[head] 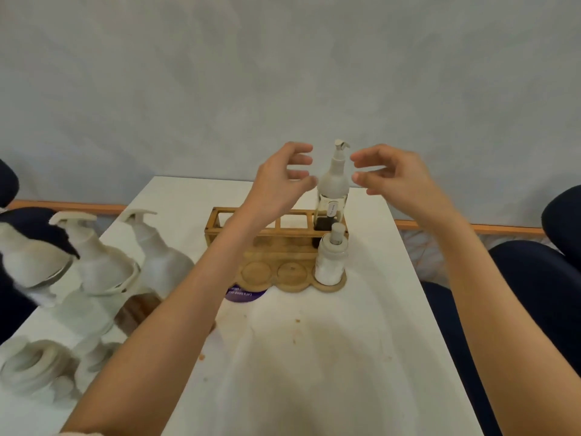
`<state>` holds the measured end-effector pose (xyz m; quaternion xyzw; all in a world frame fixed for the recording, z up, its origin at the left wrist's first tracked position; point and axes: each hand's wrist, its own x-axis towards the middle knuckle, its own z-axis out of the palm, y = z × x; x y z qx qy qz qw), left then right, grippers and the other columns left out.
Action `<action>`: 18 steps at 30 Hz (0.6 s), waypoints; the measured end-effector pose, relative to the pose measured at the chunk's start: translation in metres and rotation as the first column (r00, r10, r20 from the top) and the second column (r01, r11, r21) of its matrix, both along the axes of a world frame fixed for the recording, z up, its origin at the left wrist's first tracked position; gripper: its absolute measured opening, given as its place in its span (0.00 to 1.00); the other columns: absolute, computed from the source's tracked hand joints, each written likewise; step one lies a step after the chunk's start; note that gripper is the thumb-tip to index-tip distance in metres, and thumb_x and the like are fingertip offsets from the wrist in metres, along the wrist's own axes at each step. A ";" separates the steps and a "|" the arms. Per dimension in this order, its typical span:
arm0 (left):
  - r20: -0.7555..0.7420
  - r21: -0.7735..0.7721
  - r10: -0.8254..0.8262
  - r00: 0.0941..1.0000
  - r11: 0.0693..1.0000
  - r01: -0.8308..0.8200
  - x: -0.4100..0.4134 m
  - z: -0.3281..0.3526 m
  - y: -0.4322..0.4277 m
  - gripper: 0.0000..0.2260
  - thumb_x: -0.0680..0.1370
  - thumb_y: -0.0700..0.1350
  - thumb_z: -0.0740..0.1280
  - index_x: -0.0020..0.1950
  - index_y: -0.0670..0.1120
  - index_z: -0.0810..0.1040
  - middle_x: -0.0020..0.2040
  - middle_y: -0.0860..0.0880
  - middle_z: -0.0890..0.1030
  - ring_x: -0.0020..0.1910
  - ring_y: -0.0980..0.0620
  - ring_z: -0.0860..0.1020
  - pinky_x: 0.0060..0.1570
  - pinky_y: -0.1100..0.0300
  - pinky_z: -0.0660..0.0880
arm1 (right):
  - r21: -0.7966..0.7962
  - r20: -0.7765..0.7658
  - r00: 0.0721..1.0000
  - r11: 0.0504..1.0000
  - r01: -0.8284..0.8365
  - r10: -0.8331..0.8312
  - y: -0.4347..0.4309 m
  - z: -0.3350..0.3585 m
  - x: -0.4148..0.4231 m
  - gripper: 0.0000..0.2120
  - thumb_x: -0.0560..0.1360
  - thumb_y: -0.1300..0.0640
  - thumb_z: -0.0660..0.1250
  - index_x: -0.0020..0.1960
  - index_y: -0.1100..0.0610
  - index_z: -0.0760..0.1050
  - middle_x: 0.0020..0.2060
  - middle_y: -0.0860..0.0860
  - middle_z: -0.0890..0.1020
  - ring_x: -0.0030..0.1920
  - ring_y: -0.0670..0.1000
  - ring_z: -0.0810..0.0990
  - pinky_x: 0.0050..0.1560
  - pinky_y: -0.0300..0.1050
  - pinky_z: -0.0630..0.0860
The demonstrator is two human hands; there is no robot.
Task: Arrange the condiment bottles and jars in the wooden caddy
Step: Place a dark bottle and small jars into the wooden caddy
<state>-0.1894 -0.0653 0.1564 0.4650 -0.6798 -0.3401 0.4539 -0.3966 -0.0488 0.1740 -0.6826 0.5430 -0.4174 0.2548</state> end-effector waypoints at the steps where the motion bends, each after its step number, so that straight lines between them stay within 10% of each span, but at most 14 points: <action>1: -0.013 -0.015 -0.012 1.000 1.000 0.012 0.004 0.003 0.013 0.20 0.76 0.42 0.70 0.67 0.50 0.73 0.59 0.52 0.78 0.54 0.54 0.80 0.52 0.59 0.79 | -0.009 -0.002 1.000 1.000 -0.019 0.019 0.008 0.002 0.008 0.10 0.75 0.57 0.72 0.54 0.46 0.78 0.54 0.47 0.82 0.49 0.47 0.83 0.52 0.51 0.81; 18: -0.125 0.150 0.038 0.991 0.988 -0.019 0.147 -0.051 0.195 0.11 0.75 0.37 0.72 0.56 0.47 0.81 0.50 0.50 0.85 0.52 0.55 0.82 0.53 0.62 0.78 | 0.128 0.041 0.951 0.942 -0.309 0.306 0.118 -0.062 0.164 0.09 0.75 0.61 0.71 0.54 0.54 0.81 0.49 0.47 0.85 0.50 0.46 0.83 0.52 0.42 0.80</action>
